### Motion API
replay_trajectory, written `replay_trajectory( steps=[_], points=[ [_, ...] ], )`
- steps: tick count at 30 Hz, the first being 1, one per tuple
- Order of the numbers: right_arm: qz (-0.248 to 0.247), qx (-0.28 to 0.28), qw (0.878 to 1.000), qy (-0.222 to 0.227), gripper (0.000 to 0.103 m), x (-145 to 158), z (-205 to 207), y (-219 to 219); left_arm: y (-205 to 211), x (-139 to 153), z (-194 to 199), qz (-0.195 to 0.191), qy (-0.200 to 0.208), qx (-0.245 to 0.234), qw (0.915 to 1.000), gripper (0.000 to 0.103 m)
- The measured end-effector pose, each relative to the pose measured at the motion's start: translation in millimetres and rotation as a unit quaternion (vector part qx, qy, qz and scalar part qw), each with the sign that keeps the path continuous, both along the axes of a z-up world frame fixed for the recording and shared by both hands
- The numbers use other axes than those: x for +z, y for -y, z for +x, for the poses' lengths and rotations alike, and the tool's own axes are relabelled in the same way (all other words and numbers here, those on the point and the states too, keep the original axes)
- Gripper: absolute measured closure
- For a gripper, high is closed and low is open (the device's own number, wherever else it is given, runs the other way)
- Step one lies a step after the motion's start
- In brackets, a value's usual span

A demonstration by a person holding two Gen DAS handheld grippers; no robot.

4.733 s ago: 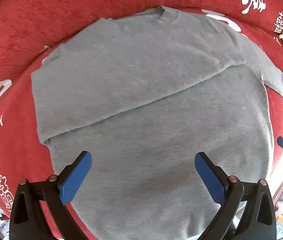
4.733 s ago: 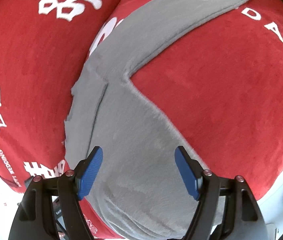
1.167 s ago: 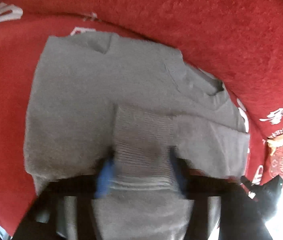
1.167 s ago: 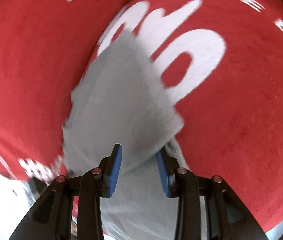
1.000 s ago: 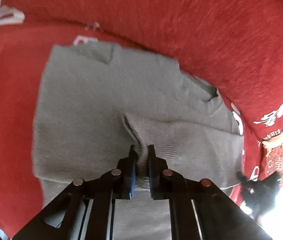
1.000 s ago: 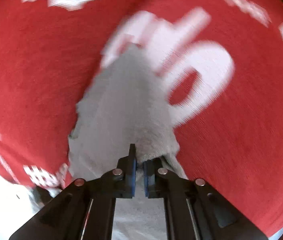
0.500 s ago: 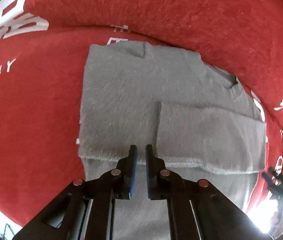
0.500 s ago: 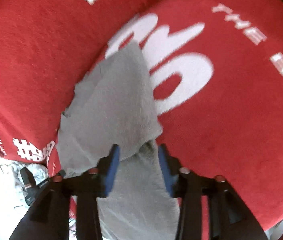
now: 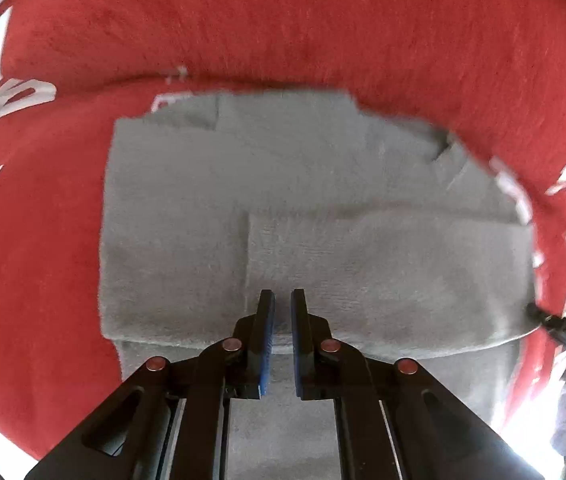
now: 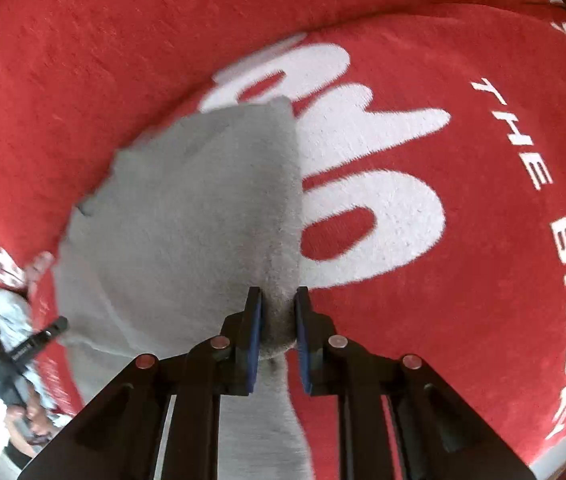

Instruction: Fold small clothes

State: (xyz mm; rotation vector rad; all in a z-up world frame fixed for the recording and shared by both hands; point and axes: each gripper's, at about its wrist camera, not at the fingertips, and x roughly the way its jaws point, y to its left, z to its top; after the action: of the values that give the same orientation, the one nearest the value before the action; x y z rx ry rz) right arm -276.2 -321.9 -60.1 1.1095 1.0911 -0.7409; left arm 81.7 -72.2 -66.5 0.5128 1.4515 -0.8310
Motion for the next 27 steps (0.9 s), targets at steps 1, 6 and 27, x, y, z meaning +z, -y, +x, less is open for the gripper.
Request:
replay_trajectory(
  steps=[1,6,27],
  points=[
    [0.006,-0.006,1.0,0.001,0.086,-3,-4,2,0,-5,-3,0.004,0.004,-0.008,1.0,0.095],
    [0.02,-0.059,0.998,0.006,0.08,6,-25,1,-7,4,-12,0.005,0.032,-0.036,0.9988,0.095],
    [0.044,-0.026,0.998,0.023,0.06,37,-5,-65,-40,16,-55,0.068,0.038,-0.04,0.9962,0.095]
  ],
)
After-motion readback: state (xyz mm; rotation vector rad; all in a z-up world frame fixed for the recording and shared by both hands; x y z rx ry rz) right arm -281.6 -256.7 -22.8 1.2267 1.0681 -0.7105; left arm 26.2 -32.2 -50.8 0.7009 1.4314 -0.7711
